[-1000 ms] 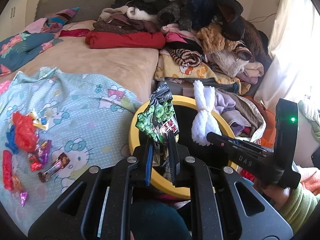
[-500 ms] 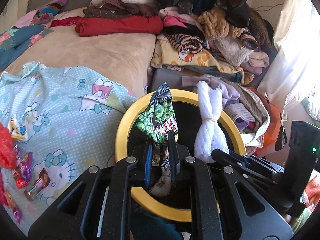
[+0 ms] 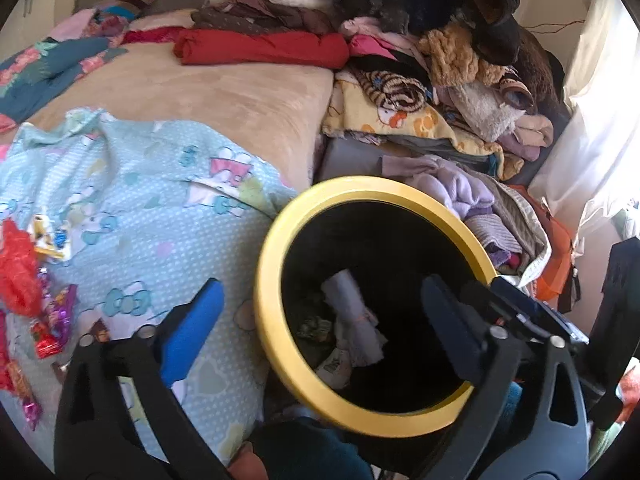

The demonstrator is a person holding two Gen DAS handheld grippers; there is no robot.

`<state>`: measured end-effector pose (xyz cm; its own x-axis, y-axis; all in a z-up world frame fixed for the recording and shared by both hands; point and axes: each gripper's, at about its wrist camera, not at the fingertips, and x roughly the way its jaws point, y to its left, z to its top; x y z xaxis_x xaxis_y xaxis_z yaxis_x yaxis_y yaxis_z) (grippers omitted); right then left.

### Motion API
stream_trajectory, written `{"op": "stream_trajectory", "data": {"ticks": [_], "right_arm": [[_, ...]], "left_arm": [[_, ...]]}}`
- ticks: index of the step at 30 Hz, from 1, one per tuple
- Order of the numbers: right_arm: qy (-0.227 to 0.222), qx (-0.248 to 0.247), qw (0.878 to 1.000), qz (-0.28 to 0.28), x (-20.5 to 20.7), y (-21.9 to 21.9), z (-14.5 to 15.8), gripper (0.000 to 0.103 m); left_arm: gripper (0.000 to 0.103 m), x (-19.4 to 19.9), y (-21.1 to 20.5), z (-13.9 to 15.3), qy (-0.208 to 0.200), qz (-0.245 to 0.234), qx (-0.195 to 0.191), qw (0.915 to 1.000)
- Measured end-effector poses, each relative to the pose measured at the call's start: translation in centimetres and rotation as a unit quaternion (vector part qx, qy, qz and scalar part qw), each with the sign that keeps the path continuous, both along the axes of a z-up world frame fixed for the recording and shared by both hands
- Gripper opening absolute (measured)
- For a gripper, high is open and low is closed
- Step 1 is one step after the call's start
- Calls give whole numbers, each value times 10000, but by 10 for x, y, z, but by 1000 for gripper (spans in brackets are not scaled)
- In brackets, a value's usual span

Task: Collect trash
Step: 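Open both grippers to drop the packet and net into the bin, then move both tools back over the red bag and candy wrappers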

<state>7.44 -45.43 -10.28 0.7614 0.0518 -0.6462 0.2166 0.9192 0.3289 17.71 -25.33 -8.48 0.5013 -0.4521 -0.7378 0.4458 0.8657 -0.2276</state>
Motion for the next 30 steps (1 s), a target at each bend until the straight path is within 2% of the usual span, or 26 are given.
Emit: {"op": "stream_trajectory", "data": {"ticks": [7, 20, 30], "right_arm": [[-209, -136, 9997, 54, -2, 9, 9, 79], [-599, -598, 9949, 558, -6, 51, 34, 83], [-732, -674, 9898, 1017, -4, 87, 48, 85]], "left_arm": [[92, -16, 30, 17, -416, 441, 119, 9981], [92, -41, 73, 40, -1082, 879, 371, 9895], [92, -43, 104, 42, -1132, 1147, 339, 9864]]}}
